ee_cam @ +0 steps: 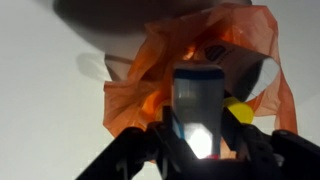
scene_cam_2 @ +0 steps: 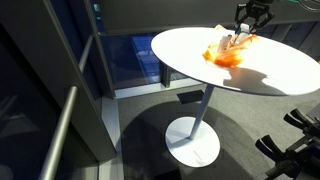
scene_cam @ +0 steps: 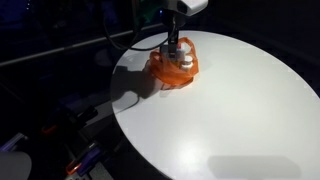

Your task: Put the blue container in the plastic bag

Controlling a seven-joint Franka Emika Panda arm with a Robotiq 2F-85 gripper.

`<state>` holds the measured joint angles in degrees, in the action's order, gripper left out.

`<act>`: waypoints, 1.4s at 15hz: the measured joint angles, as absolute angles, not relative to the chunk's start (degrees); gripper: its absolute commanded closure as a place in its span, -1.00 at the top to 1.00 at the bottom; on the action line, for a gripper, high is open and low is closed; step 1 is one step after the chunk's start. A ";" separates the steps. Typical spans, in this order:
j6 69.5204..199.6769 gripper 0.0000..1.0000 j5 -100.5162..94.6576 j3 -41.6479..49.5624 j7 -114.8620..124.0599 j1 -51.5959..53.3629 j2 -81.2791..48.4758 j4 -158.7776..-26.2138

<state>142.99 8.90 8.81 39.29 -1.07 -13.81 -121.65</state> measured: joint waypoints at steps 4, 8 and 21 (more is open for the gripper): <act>141.95 1.00 10.28 8.71 39.12 -1.50 -14.52 -121.65; 140.98 1.00 10.31 8.72 38.85 -2.01 -14.47 -121.50; 117.32 1.00 -0.78 10.19 23.78 -5.47 -6.22 -118.91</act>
<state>117.32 -0.78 10.19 23.78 -5.47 -6.22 -118.91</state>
